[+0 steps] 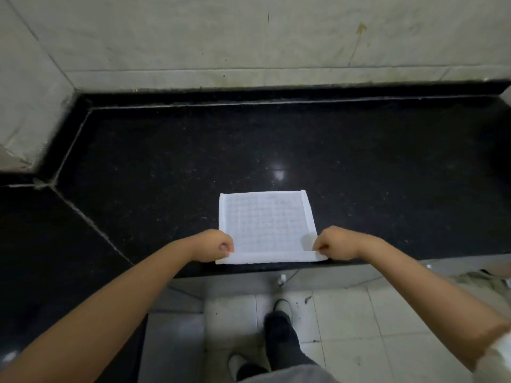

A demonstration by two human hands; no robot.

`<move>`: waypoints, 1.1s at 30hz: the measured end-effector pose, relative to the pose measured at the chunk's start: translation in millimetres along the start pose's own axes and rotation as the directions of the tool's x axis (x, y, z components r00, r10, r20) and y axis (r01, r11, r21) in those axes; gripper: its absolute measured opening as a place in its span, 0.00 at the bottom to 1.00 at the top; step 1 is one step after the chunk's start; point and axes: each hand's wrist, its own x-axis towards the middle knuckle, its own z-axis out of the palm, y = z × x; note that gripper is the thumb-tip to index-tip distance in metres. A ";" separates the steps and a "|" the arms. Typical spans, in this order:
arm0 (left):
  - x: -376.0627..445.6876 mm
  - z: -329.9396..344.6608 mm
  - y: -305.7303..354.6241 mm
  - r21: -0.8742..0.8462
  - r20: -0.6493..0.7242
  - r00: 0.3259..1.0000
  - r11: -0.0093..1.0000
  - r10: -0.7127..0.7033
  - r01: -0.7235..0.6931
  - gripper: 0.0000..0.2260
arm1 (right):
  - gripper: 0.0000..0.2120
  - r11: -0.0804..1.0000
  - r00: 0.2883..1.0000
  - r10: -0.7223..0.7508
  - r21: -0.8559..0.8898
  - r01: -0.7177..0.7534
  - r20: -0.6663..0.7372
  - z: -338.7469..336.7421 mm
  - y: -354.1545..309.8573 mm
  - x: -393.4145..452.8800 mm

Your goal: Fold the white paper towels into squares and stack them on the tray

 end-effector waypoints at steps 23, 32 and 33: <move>87.6 -41.2 -24.2 -0.102 -0.549 0.800 0.969 -0.242 0.223 0.12 | 0.13 0.997 0.883 0.068 0.050 -0.050 -0.464 -43.1 34.3 113.4; 89.9 -52.9 -24.9 0.026 -0.468 0.869 0.981 -0.157 0.191 0.13 | 0.11 0.979 0.914 0.190 0.135 -0.150 -0.359 -56.1 25.1 111.9; 89.4 -54.2 -25.9 0.047 -0.448 0.883 0.982 -0.142 0.182 0.13 | 0.12 0.978 0.927 0.189 0.149 -0.147 -0.324 -60.7 25.4 112.6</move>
